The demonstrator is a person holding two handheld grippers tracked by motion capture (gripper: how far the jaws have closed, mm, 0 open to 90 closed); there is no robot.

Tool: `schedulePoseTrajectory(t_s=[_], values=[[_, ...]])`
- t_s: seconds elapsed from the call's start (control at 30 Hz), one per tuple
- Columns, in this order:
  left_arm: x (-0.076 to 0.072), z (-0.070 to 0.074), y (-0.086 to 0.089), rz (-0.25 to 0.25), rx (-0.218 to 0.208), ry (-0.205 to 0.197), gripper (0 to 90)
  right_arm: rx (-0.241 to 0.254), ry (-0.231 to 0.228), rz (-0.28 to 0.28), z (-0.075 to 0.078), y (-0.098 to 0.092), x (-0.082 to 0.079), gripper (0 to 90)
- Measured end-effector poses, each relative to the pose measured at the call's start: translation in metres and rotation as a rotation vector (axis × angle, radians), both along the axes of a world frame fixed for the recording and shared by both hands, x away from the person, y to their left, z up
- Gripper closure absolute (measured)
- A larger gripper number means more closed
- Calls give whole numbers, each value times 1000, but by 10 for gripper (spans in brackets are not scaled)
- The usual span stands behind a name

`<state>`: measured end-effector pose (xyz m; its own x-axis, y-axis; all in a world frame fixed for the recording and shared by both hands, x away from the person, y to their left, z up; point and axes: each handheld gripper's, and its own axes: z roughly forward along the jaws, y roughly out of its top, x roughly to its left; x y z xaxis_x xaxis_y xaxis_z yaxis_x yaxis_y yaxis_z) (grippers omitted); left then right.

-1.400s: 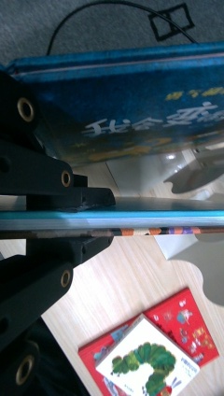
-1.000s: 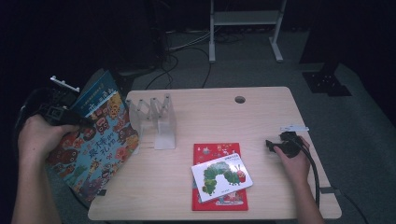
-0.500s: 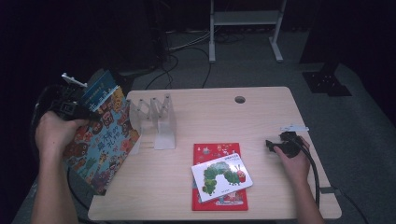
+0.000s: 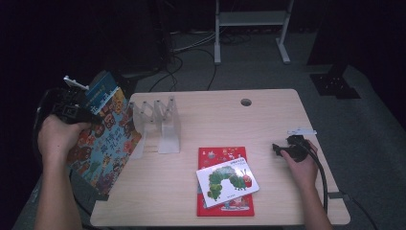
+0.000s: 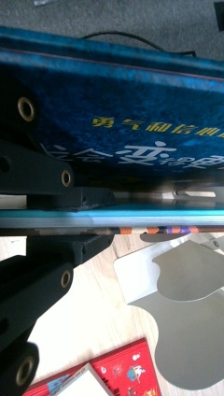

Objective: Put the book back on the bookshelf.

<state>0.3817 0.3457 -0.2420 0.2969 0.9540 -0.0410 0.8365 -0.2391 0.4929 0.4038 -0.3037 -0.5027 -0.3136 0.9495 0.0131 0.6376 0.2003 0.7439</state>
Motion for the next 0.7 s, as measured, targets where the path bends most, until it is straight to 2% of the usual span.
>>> schedulePoseTrajectory(t_s=[0.27,0.33,0.43,0.47,0.5,0.57,0.6,0.7], values=[[-1,10,0,-21,8,22,793,1,1,0,0,0,0,198],[-4,19,1,-18,2,-3,793,1,1,0,0,0,0,198],[-6,27,2,-15,13,-21,797,1,1,0,0,0,0,198],[-10,35,2,-18,12,-40,798,1,1,0,0,0,0,198],[-11,38,2,-28,-1,-49,799,1,1,0,0,0,0,198],[-14,42,-2,-49,8,-51,806,1,1,0,0,0,0,198],[-14,42,-2,-49,8,-51,814,1,1,0,0,0,0,198],[-13,38,-12,-101,0,-39,842,1,1,0,0,0,0,198]])
